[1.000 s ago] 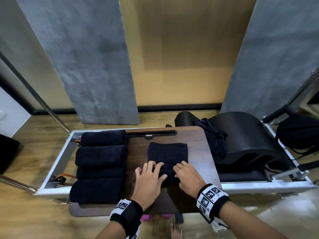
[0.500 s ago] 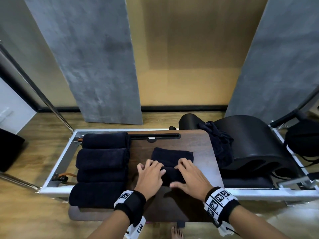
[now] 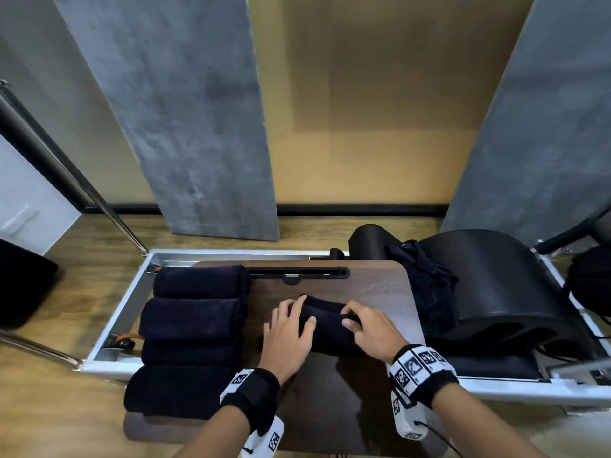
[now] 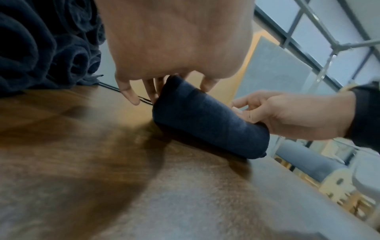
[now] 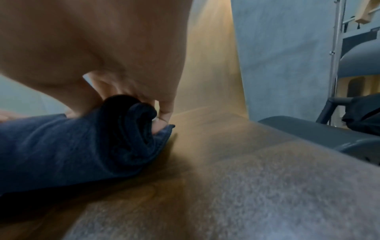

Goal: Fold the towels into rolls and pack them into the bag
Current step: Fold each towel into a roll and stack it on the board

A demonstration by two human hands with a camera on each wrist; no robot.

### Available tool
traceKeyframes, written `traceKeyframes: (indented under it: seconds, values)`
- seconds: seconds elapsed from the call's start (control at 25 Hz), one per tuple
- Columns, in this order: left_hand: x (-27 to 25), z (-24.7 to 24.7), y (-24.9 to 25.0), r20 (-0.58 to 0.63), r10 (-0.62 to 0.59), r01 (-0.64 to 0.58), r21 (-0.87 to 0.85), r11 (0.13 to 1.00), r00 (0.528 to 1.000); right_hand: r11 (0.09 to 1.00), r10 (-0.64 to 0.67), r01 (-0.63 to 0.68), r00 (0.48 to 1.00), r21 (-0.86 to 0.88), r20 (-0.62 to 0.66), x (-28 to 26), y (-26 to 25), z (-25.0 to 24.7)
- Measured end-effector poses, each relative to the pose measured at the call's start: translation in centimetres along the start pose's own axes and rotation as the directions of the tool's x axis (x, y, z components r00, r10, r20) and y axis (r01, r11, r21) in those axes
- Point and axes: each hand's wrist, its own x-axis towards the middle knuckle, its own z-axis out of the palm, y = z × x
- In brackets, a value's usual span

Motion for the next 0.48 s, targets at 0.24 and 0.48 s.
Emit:
traceKeyframes:
  seconds: [0.24, 0.48]
  values:
    - [3.1, 0.8, 0.8, 0.006, -0.184, 0.178, -0.275, 0.945, 0.983, 0.981, 0.019, -0.06, 0.976, -0.183, -0.217, 1.6, 0.7, 0.7]
    - [5.3, 1.5, 0.9, 0.011, -0.348, 0.336, -0.299, 0.893, 0.937, 0.915, 0.312, -0.366, 0.908, -0.17, -0.278, 1.5, 0.8, 0.4]
